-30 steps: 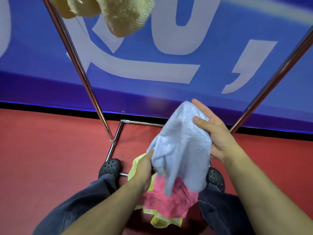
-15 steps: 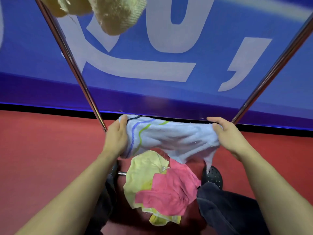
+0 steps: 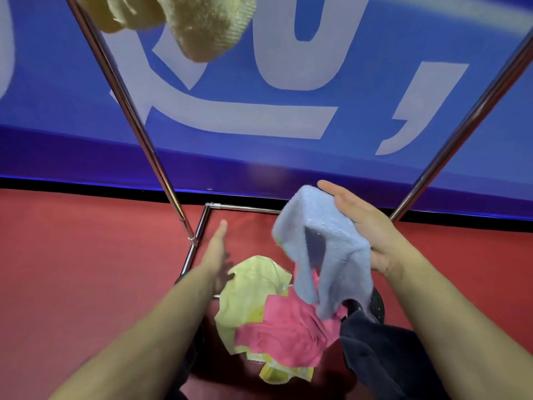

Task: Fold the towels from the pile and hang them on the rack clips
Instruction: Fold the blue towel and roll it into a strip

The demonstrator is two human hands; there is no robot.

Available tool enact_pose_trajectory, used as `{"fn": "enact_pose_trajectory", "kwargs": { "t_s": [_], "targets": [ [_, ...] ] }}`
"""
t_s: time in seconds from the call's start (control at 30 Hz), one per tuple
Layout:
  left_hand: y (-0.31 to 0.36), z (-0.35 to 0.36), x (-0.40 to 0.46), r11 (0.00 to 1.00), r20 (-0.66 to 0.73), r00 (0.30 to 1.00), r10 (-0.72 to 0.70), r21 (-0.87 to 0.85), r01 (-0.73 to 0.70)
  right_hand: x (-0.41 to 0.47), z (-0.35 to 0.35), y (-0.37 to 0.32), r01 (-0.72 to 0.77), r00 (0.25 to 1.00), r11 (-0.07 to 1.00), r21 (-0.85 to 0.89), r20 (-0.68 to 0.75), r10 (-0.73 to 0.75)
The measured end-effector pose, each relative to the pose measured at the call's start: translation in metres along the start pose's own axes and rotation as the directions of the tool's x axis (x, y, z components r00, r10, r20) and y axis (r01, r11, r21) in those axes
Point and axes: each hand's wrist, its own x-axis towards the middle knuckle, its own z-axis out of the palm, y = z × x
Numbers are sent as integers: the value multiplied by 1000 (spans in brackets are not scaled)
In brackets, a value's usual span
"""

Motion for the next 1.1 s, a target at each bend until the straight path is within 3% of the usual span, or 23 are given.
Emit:
{"fn": "enact_pose_trajectory", "kwargs": {
  "t_s": [0.1, 0.33, 0.5, 0.6, 0.7, 0.87, 0.97, 1.1],
  "targets": [
    [-37, 20, -2, 988, 101, 986, -129, -77, 137, 0, 12, 4, -15, 997, 999, 42, 75, 11],
    [-68, 53, -24, 954, 426, 882, -201, -118, 275, -11, 28, 6, 39, 970, 984, 176, 229, -80],
    [-50, 52, -15, 947, 249, 968, 12, -313, 69, -16, 27, 5, 58, 973, 973, 225, 206, -106],
    [-36, 44, -13, 929, 189, 974, 126, -367, -49, -19, 27, 4, 56, 965, 970, 237, 238, -114],
    [-34, 40, -7, 925, 139, 959, 246, -330, -189, -18, 26, 4, 62, 961, 974, 218, 250, -117],
    [-31, 42, 0, 917, -2, 950, 312, -261, -301, -16, 22, 2, 68, 970, 978, 195, 218, -110],
    [-35, 40, 3, 940, -1, 962, 272, -214, -266, -17, 20, 1, 84, 974, 979, 184, 194, -120],
    [-49, 39, 3, 987, 87, 996, -2, -160, 16, -19, 23, 1, 89, 972, 975, 204, 197, -130]
  ]
}}
